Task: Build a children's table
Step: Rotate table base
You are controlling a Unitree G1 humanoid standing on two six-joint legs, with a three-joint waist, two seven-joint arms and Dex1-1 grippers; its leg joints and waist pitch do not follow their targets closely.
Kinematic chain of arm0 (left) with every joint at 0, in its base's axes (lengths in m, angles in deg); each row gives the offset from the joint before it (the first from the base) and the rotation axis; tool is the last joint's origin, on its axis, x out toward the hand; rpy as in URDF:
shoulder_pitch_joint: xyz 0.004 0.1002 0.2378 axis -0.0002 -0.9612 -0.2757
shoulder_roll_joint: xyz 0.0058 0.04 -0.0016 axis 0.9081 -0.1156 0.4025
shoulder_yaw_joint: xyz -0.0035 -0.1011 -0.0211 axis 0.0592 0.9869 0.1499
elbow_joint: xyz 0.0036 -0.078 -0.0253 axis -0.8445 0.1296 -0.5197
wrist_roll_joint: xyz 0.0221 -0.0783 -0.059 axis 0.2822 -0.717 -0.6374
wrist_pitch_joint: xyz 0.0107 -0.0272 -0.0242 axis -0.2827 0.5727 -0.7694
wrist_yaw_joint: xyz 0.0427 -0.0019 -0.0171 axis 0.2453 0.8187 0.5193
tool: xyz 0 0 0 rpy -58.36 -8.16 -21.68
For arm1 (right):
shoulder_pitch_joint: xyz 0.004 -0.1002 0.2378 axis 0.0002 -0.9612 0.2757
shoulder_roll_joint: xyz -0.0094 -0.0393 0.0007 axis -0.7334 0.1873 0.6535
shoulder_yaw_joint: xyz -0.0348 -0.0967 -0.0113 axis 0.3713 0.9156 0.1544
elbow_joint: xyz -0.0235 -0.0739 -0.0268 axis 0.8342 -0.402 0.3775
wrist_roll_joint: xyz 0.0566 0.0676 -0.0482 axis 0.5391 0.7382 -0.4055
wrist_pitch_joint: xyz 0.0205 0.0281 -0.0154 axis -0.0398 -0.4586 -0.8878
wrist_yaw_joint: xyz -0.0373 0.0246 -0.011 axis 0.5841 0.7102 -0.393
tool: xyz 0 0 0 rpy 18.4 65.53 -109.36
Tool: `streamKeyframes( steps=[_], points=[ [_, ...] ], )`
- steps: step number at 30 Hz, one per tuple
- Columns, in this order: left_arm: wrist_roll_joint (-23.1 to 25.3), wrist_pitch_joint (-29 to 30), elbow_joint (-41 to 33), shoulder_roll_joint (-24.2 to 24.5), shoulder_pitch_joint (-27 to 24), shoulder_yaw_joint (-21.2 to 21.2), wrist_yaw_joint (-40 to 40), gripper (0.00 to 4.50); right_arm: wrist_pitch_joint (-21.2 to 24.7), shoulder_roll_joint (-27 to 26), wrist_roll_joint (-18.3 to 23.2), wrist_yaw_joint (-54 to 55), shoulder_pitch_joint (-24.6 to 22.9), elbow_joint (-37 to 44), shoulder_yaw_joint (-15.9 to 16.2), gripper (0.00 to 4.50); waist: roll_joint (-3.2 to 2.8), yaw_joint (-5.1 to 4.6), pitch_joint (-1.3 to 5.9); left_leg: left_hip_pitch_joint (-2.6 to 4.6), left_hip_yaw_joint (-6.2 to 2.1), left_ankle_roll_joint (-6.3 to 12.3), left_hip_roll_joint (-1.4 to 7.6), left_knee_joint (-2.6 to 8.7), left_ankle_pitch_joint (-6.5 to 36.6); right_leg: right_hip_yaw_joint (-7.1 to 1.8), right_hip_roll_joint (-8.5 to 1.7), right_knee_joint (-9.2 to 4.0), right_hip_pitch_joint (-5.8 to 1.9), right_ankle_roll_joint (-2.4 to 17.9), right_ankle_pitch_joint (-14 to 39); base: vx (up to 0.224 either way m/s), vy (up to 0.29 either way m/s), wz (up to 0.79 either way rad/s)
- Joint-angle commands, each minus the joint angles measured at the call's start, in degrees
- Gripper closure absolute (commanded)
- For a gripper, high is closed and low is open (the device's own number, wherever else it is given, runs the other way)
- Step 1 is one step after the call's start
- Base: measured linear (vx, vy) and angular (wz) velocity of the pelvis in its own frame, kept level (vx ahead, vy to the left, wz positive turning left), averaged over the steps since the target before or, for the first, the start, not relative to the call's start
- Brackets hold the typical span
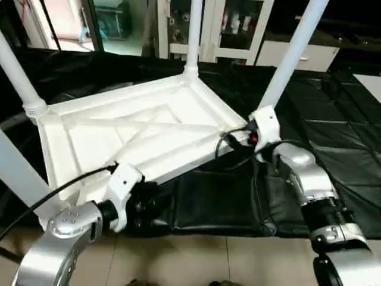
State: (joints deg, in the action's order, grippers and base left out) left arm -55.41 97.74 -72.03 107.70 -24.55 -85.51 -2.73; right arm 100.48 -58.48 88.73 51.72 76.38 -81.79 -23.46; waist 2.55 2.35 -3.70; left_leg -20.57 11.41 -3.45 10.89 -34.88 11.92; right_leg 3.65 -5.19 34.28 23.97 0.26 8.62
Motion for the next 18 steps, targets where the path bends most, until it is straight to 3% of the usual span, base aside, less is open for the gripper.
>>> streamKeyframes(
  steps=[1,3,4,5,8,9,10,12,15,16,18],
  points=[
    [1.75,1.42,1.17,1.02,0.9,-1.17,1.08,2.26,0.39,1.01,1.72,-2.59,-1.49,2.73,-0.39,0.28,-0.44,-0.01,3.56,0.45,-1.06,0.81,2.07,4.88,10.78,-2.48,-2.2,-3.24,-2.34,9.48,14.49,0.0,0.0,0.0],
    [3.23,1.61,3.3,1.56,2.4,-2.32,1.91,2.26,1.05,1.44,3.0,-4.21,-3.41,6.37,-0.77,0.28,-0.67,0.12,3.58,0.71,-0.9,0.87,2.09,4.79,10.44,-2.52,-2.08,-3.22,-2.16,10.25,13.07,0.0,0.0,0.0],
    [3.39,1.7,3.58,1.56,2.62,-2.44,2.05,2.26,1.09,1.5,3.04,-4.27,-3.57,6.66,-0.81,0.28,-0.57,0.11,3.55,0.52,-0.96,0.86,2.05,4.9,10.54,-2.49,-2.08,-3.3,-2.38,10.34,13.27,0.0,0.0,0.0],
    [4.68,2.06,5.98,1.6,4.64,-3.68,2.63,2.26,1.47,2.02,3.21,-4.61,-4.84,8.95,-1.22,0.28,-1.1,0.25,3.48,0.73,-0.94,0.39,2.02,4.94,11.71,-2.51,-2.08,-3.54,-2.22,10.31,14.34,0.0,0.0,0.0],
    [5.41,2.24,7.98,1.2,6.67,-5.06,2.76,2.26,1.48,2.55,3.04,-4.05,-5.65,10.28,-1.73,0.28,-0.68,0.3,3.25,0.67,-1.18,-0.72,1.94,5.19,15.37,-2.46,-2.27,-4.14,-2.31,8.76,20.04,0.0,0.0,0.0],
    [5.66,1.76,9.44,0.65,8.08,-5.65,3.0,2.26,1.54,2.64,3.29,-3.6,-5.88,10.86,-2.15,0.28,-1.36,0.32,3.21,0.81,-1.36,-1.21,1.93,5.22,16.43,-2.46,-2.44,-4.22,-2.2,8.31,21.74,0.0,0.0,0.0],
    [5.83,1.3,10.68,0.09,9.24,-6.01,3.39,2.26,1.67,2.68,3.54,-3.35,-6.02,11.31,-2.52,0.28,-1.11,0.14,3.05,0.81,-1.26,-1.26,1.84,5.26,17.33,-2.41,-2.29,-4.69,-2.06,7.73,23.17,0.0,0.0,0.0],
    [6.67,-1.23,15.38,-2.13,13.18,-6.77,4.72,2.26,1.72,2.72,3.83,-2.69,-6.09,11.98,-3.28,0.28,-0.91,0.27,3.05,1.47,-1.21,-1.15,1.58,5.01,19.73,-2.3,-2.18,-5.45,-1.45,6.34,27.37,-0.028,-0.007,0.02],
    [7.86,-4.43,21.26,-4.19,17.85,-7.94,5.64,2.26,1.94,2.8,3.7,-2.16,-6.45,13.15,-3.48,0.28,-1.05,0.3,3.06,1.12,-1.59,-1.14,1.57,5.08,20.06,-1.98,-2.4,-5.84,-1.67,4.7,30.87,0.0,0.0,0.0],
    [8.14,-5.08,22.58,-4.59,18.86,-8.27,5.77,2.26,1.94,2.8,3.59,-2.07,-6.51,13.35,-3.5,0.28,-0.89,0.38,3.16,1.29,-1.66,-1.15,1.52,4.97,20.42,-1.83,-2.48,-6.06,-1.55,3.78,32.38,0.0,0.0,0.0],
    [8.53,-6.44,25.36,-5.67,20.8,-8.57,6.17,2.26,2.11,2.75,3.59,-1.9,-6.62,13.64,-3.54,0.28,-0.8,0.33,3.17,0.94,-1.93,-1.07,1.57,5.08,20.03,-1.57,-2.68,-6.29,-1.72,2.87,33.84,0.0,0.0,0.0]
  ],
)
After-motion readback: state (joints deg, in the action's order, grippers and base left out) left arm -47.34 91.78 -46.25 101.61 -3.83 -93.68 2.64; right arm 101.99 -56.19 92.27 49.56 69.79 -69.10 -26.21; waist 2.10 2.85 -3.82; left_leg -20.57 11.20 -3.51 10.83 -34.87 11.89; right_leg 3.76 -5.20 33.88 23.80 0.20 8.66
